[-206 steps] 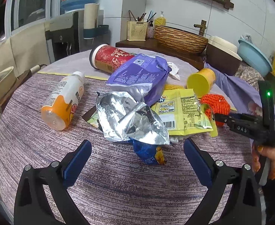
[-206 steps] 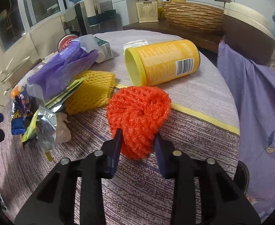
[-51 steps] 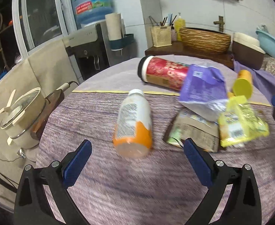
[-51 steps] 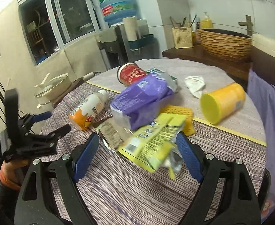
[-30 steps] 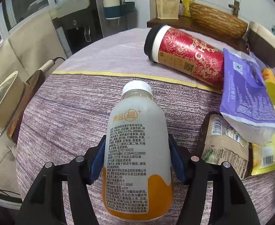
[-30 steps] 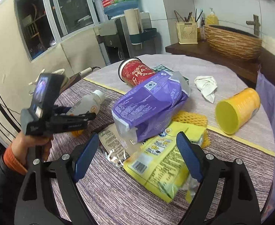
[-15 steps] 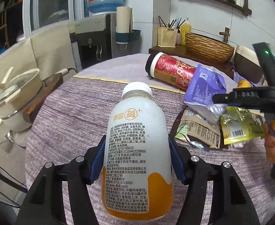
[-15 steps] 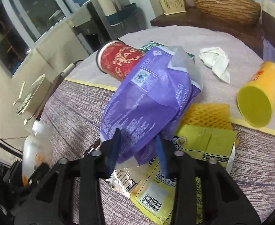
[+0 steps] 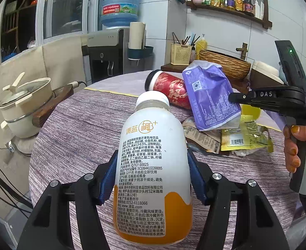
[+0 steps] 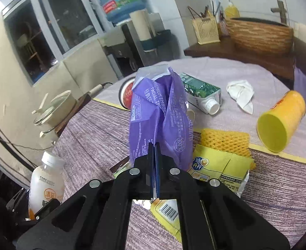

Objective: Collect trash
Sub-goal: 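Grasp the purple snack bag with the right gripper while the left holds the bottle, then carry the bottle and purple bag to the bin and release both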

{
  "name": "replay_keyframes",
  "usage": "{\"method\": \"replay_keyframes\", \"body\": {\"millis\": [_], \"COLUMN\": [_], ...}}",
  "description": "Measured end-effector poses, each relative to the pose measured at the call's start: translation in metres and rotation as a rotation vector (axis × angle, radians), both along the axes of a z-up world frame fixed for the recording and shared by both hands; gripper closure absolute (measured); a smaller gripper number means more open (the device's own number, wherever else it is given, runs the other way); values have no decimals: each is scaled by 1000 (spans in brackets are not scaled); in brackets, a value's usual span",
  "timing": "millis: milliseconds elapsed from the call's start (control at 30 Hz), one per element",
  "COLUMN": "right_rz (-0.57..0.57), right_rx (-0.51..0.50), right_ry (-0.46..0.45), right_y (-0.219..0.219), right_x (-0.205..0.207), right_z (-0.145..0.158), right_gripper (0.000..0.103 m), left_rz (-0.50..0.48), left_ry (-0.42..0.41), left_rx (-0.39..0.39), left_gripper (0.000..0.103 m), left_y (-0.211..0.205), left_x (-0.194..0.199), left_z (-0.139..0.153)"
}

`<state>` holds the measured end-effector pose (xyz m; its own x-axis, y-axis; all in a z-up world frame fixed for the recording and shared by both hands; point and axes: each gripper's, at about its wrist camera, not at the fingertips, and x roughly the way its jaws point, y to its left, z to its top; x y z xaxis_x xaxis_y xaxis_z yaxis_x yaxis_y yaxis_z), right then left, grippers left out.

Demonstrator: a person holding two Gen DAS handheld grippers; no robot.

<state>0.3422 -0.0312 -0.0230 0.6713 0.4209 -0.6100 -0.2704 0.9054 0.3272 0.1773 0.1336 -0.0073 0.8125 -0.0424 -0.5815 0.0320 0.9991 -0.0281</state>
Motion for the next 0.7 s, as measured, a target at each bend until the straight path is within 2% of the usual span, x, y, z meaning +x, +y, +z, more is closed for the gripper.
{"method": "replay_keyframes", "body": {"millis": [200, 367, 533, 700], "right_rz": [23, 1, -64, -188], "right_rx": [31, 61, 54, 5], "right_ry": [-66, -116, -172, -207], "right_y": [-19, -56, -99, -154], "right_x": [-39, -75, -109, -145], "right_z": [15, 25, 34, 31], "right_gripper": [101, 101, 101, 101], "left_rz": [-20, -83, -150, -240], "left_ry": [-38, -55, -73, -78], "left_rx": [-22, -41, -75, -102], "left_gripper": [42, 42, 42, 42], "left_y": [-22, -55, -88, -130], "left_x": [-21, -33, -39, -43], "left_z": [6, 8, 12, 12]}}
